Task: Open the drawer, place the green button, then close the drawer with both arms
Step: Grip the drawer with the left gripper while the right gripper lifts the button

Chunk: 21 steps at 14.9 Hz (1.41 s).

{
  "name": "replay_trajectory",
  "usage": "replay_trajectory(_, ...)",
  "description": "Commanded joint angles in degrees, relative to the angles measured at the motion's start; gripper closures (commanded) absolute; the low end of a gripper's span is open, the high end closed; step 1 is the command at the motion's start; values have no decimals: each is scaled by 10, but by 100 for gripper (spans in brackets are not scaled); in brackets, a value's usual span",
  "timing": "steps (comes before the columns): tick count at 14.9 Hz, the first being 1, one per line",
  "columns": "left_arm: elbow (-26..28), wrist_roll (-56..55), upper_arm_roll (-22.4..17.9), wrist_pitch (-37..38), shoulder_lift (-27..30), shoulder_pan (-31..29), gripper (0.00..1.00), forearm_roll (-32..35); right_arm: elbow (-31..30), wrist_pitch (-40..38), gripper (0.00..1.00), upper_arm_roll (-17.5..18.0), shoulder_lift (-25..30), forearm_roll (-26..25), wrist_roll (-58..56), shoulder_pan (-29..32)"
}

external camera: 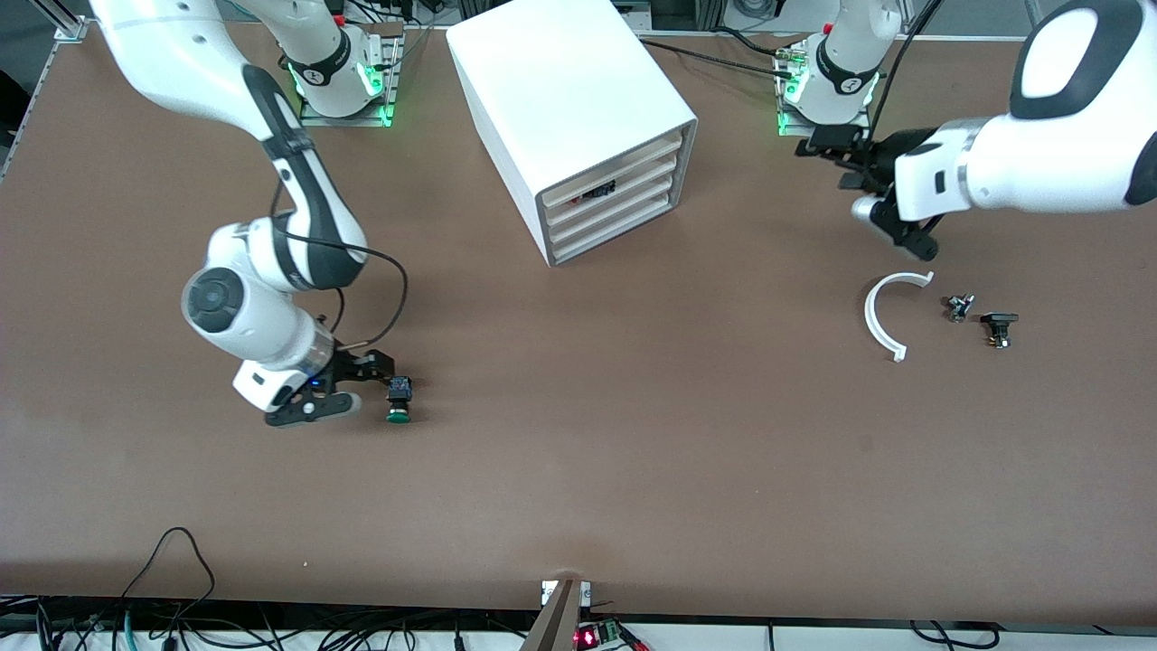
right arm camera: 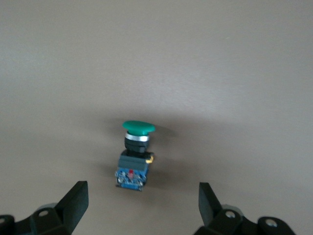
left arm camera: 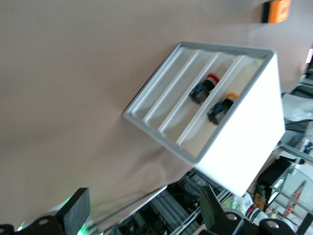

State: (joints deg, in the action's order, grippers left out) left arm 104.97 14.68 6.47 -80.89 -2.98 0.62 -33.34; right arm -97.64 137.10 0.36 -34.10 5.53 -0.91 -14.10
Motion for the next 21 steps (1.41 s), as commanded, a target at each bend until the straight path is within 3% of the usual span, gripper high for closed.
replay_trajectory(1,42,72,-1,-51,-3,3,1,-36,-4,35,0,-1,-25,12,19,-9)
replay_trajectory(3,43,111,20,-87,-32,4,1,-42,-4,61,0,-1,-44,12,21,-15)
replay_trajectory(6,45,196,25,-110,-88,3,1,-114,-4,66,1,-2,-54,12,32,-19)
replay_trajectory(8,45,228,25,-116,-120,4,1,-153,-4,67,9,-1,-58,12,36,-20)
replay_trajectory(11,61,285,35,-169,-151,4,1,-171,-4,67,32,-2,-58,12,37,-22)
replay_trajectory(15,138,386,39,-231,-156,13,4,-256,-3,66,66,-1,-59,12,37,-22)
replay_trajectory(18,167,426,49,-243,-185,24,10,-306,-3,63,98,-2,-58,12,37,-22)
replay_trajectory(20,182,434,62,-268,-198,26,14,-314,1,62,100,-2,-57,12,36,-22)
replay_trajectory(21,189,434,71,-276,-200,25,22,-315,3,61,100,-2,-54,12,34,-22)
